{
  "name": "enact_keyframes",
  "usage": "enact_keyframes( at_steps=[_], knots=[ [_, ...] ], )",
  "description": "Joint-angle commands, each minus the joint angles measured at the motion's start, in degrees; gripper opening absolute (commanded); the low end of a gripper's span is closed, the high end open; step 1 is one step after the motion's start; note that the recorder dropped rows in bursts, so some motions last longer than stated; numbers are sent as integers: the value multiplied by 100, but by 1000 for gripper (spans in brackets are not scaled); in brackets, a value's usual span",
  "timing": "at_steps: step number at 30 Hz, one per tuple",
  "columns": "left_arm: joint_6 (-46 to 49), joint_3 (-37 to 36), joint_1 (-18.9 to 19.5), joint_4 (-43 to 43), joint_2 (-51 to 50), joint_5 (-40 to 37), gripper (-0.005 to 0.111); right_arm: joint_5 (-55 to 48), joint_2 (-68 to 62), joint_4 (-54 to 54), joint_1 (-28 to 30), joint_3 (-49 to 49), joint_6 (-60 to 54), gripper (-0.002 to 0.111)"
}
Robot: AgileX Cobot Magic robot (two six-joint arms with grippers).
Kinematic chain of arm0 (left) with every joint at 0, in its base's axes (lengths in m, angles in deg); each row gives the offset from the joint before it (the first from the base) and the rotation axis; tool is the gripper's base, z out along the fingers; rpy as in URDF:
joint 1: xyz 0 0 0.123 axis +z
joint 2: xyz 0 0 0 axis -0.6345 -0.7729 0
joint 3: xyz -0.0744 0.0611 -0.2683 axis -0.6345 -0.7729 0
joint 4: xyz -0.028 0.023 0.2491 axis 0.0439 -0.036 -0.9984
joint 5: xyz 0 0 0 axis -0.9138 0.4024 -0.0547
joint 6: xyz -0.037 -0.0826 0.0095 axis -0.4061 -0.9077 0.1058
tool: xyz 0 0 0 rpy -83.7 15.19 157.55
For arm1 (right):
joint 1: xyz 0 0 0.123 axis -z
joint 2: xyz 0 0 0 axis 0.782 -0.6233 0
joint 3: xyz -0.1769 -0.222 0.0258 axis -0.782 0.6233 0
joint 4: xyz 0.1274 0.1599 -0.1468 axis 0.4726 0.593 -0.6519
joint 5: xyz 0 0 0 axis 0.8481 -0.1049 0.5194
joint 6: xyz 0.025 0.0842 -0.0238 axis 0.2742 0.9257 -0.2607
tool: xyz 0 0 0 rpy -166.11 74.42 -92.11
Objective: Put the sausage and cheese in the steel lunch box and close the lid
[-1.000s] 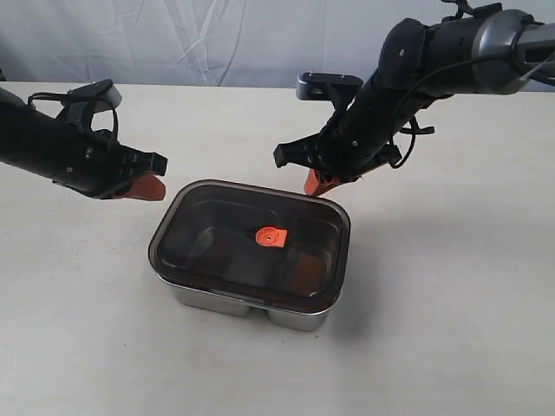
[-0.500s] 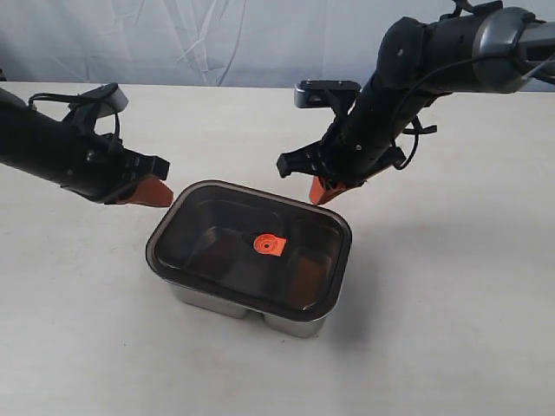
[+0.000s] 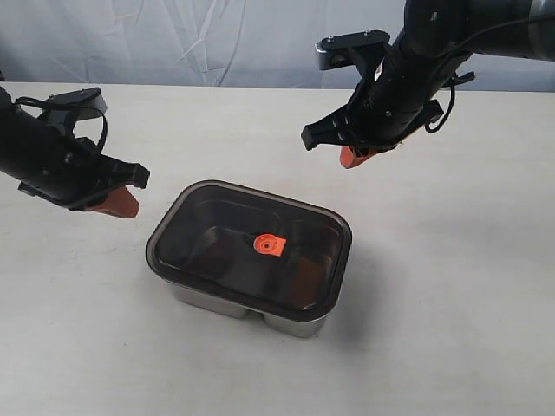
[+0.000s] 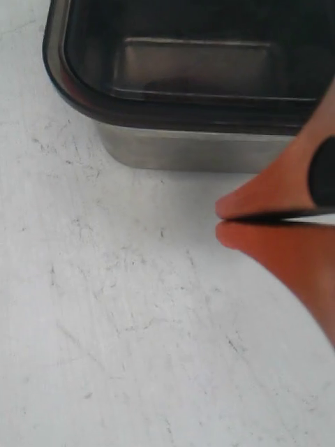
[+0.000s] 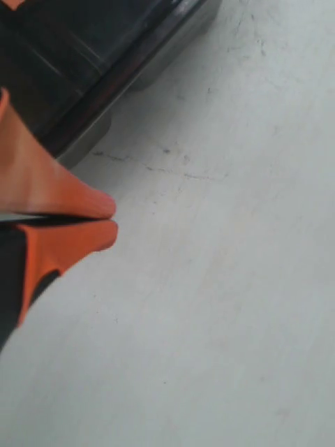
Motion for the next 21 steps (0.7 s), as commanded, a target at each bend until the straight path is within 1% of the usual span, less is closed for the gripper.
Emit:
enact_keyframes(
  at_steps=[1, 7, 16, 21],
  knots=[
    [-72, 13, -11, 32, 84, -201, 0, -8, 41, -44, 18, -22, 52, 0],
    [-72, -55, -84, 32, 84, -256, 0, -45, 41, -44, 18, -22, 59, 0],
    [-120, -86, -568, 42, 84, -68, 0, -180, 41, -44, 18, -22, 58, 0],
    [-196, -86, -580, 11, 84, 15, 0, -180, 41, -44, 18, -22, 58, 0]
  ],
)
